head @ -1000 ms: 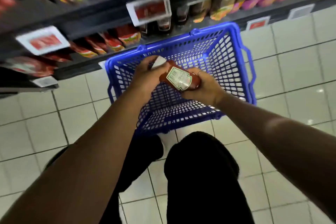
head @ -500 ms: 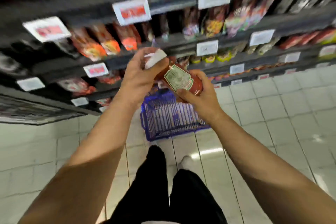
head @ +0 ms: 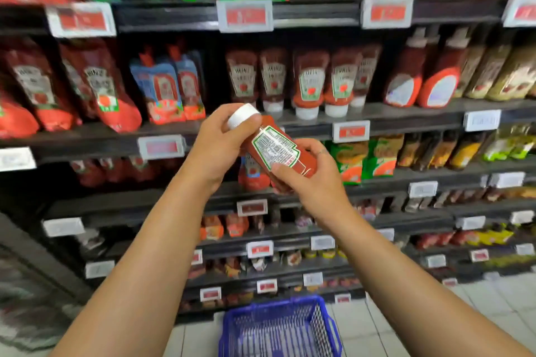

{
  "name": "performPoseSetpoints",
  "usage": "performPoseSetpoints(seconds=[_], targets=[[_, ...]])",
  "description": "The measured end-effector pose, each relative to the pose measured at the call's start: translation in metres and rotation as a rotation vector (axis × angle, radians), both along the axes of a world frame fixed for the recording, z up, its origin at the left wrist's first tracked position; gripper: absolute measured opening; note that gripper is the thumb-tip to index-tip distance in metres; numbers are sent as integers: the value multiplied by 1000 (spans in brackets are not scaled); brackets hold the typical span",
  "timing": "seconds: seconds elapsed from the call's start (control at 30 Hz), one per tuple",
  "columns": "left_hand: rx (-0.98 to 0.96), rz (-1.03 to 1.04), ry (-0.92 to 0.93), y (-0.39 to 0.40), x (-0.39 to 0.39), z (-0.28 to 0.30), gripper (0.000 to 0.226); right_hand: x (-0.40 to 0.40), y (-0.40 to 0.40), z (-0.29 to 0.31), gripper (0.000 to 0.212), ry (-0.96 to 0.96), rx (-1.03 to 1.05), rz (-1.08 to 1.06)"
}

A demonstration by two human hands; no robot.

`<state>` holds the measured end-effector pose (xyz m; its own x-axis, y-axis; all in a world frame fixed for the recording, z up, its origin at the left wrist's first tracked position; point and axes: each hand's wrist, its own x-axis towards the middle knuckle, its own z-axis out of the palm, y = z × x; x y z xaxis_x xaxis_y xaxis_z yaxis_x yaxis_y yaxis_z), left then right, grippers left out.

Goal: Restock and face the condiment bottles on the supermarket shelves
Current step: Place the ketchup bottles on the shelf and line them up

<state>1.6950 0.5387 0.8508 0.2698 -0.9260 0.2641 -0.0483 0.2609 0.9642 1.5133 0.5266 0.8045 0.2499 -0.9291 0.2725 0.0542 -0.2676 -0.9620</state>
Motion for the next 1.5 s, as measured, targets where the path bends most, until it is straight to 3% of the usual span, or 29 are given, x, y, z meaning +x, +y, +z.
performPoseSetpoints(seconds=[0.2, 0.43, 0.6, 0.7, 0.8, 0.93, 1.03, 1.17, 1.33, 1.43, 1.5], targets=[[2, -103, -10, -48, 24, 29, 38, 4, -44, 57, 66, 100, 19, -50], [57, -242, -81, -97, 40, 21, 40, 5, -93, 85, 60, 323, -63, -225], [111, -226, -467, -107, 46, 18, 65, 1, -126, 117, 53, 568, -224, -169], [56, -232, -522, -110, 42, 19, 64, 6, -139, 129, 54, 667, -355, -128], [33, -185, -472, -116, 33, 11, 62, 18, -148, 136, 67, 739, -473, -84], [73, -90, -268, -125, 23, -1, 47, 32, -164, 143, 65, 807, -579, -57], [91, 72, -292, -128, 17, -6, 53, 36, -174, 140, 58, 870, -637, -56], [58, 136, -341, -128, 9, -14, 40, 35, -177, 129, 59, 895, -728, -47], [-32, 374, -479, -130, -13, -22, 68, 36, -180, 129, 59, 932, -807, -48], [-36, 373, -442, -134, -23, -23, 80, 38, -176, 127, 69, 939, -829, -27], [-16, 360, -448, -137, -22, -22, 76, 37, -175, 127, 74, 938, -830, 9]])
